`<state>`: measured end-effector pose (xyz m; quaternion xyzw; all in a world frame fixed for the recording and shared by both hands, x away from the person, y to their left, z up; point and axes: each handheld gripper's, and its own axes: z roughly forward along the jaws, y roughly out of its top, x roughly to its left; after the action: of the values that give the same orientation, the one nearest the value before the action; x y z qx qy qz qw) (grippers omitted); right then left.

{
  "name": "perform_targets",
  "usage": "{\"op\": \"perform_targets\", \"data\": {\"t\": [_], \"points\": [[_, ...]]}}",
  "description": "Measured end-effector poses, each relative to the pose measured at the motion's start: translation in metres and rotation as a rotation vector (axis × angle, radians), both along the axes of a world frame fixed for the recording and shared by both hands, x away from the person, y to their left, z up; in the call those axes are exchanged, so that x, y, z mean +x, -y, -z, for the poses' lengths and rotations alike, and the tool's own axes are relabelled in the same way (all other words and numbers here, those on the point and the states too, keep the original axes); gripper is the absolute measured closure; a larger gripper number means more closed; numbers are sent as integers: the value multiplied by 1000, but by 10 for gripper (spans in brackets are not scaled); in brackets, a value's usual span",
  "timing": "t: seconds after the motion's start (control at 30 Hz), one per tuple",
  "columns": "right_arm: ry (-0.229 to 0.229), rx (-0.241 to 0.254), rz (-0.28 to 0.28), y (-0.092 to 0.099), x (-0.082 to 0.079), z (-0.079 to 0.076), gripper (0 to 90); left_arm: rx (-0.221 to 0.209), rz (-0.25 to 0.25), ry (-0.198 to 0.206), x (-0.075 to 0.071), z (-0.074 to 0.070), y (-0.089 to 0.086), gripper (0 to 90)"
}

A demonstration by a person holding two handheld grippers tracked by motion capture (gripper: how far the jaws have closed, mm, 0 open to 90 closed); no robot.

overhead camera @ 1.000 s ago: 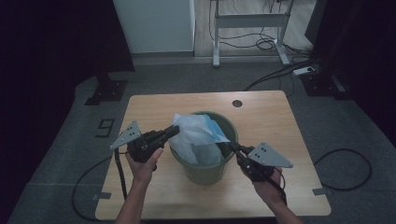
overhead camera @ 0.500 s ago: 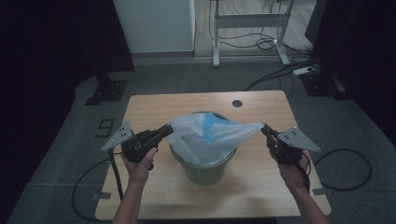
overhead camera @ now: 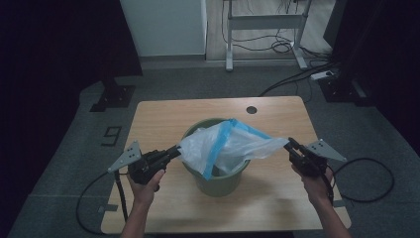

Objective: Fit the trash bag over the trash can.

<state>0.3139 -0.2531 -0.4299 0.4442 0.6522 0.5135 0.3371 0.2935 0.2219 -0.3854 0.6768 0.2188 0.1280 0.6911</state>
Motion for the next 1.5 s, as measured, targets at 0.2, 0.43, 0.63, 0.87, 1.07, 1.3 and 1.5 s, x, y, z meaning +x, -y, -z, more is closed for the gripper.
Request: {"op": "perform_targets", "data": {"t": [0.2, 0.43, 0.63, 0.87, 1.07, 1.3, 1.5], "points": [[40, 81, 30, 15, -26, -18, 490, -39, 6, -3, -3, 3, -2, 898], [65, 129, -26, 9, -46, -35, 468, -47, 18, 0, -7, 5, 1, 898], [71, 137, -144, -29, -38, -50, 458, -60, 27, -6, -9, 8, 1, 898], [34, 138, -236, -77, -12, -61, 456, -68, 32, -5, -9, 11, -1, 898], [-5, 131, -263, -103, 6, -67, 456, -80, 37, -4, -9, 11, -2, 898], [-44, 135, -299, -119, 11, -65, 455, -82, 37, -2, -9, 11, -1, 898], [-78, 137, -359, -128, 7, -58, 446, -79, 32, -5, -9, 12, 0, 897]]}}
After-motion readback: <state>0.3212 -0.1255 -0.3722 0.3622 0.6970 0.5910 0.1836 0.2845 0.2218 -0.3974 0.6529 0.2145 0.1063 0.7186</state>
